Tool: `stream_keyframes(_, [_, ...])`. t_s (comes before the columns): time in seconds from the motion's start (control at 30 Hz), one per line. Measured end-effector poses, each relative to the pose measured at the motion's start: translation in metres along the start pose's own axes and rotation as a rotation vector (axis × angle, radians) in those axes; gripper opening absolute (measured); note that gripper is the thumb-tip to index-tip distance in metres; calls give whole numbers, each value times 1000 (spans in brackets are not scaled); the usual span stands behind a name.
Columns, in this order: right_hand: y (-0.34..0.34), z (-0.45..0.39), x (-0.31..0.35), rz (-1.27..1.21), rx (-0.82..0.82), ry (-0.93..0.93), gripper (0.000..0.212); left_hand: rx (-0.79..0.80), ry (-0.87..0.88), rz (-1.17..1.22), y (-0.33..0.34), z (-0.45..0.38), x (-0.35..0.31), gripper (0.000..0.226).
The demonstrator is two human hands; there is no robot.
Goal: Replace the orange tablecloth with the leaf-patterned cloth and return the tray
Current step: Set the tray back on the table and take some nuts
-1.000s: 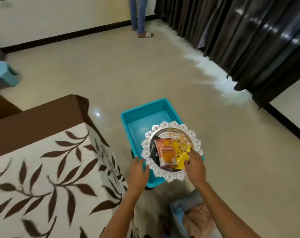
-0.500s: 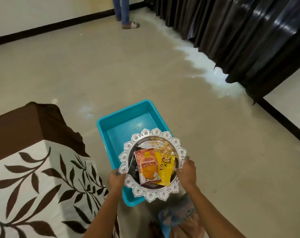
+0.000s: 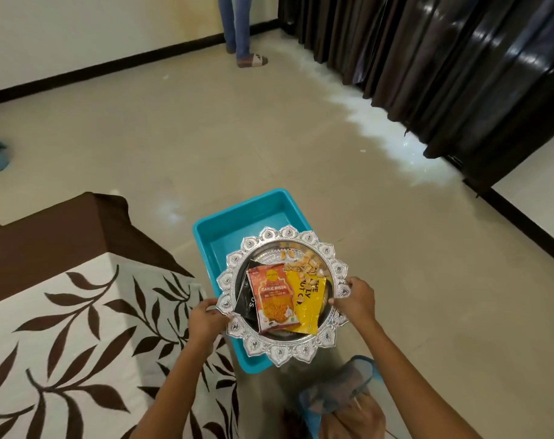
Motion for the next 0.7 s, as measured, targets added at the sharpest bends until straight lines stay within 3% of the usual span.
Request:
stream_keyframes(0.17, [-48, 39, 80, -86, -5, -150, 52, 32, 93, 129, -59, 36, -47, 38])
stream_keyframes(0.43, [-96, 140, 218, -260, 18, -424, 60, -20, 284, 345, -219, 129, -103, 31])
stream_keyframes(0.7, [-26, 289, 332, -291, 202, -677, 63, -253, 316, 460, -412, 208, -32, 28])
Point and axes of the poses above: each hand's wrist, its own z-axis away from the middle knuckle, its own y-axis out of the palm, x = y × z, the point moved 9 cm from there along -z, towards the middle knuckle, and after that the axes turned 6 degrees about -x, right-handed, at the moved point
